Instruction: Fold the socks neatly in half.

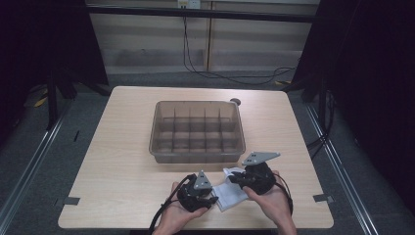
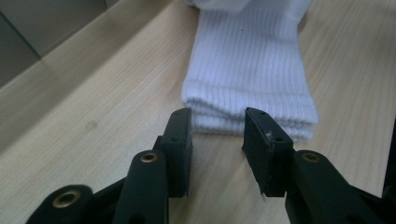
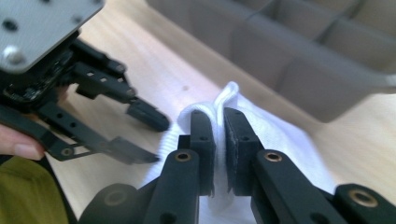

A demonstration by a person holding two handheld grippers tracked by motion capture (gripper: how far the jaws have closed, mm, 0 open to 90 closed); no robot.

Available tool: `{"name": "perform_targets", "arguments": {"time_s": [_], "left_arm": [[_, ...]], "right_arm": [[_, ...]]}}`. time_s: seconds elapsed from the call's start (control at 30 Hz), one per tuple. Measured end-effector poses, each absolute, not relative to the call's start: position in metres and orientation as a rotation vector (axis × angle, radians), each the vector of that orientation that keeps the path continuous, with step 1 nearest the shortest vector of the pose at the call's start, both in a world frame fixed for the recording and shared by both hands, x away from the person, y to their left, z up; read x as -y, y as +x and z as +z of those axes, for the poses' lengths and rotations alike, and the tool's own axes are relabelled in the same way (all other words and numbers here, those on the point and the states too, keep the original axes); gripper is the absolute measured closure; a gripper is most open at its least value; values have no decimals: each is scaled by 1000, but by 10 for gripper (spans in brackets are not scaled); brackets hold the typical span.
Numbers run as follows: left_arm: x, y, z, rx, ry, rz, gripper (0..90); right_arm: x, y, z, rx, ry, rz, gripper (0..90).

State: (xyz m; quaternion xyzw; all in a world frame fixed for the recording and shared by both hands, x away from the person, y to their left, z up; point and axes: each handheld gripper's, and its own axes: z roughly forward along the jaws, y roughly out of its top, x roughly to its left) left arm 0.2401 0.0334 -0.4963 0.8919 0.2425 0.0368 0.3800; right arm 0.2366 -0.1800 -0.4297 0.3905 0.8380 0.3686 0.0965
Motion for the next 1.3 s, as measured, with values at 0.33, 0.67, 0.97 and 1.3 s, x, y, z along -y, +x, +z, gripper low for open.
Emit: {"name": "perform_targets", "arguments": {"time_s": [0.33, 0.67, 0.97, 1.3], "left_arm": [[-39, 243, -497, -637, 2266, 95, 617], [-44, 248, -497, -666, 2258, 98, 613], [-49, 250, -496, -689, 2246, 107, 611], [-56, 255, -476, -693, 2174, 131, 593]], "right_arm": [[151, 233, -462, -2610, 1133, 1028, 777], [175, 231, -440, -2532, 1137, 1216, 682], [188, 238, -448, -2510, 1206, 1175, 750], [180, 230, -481, -2604, 1223, 1104, 753]]}}
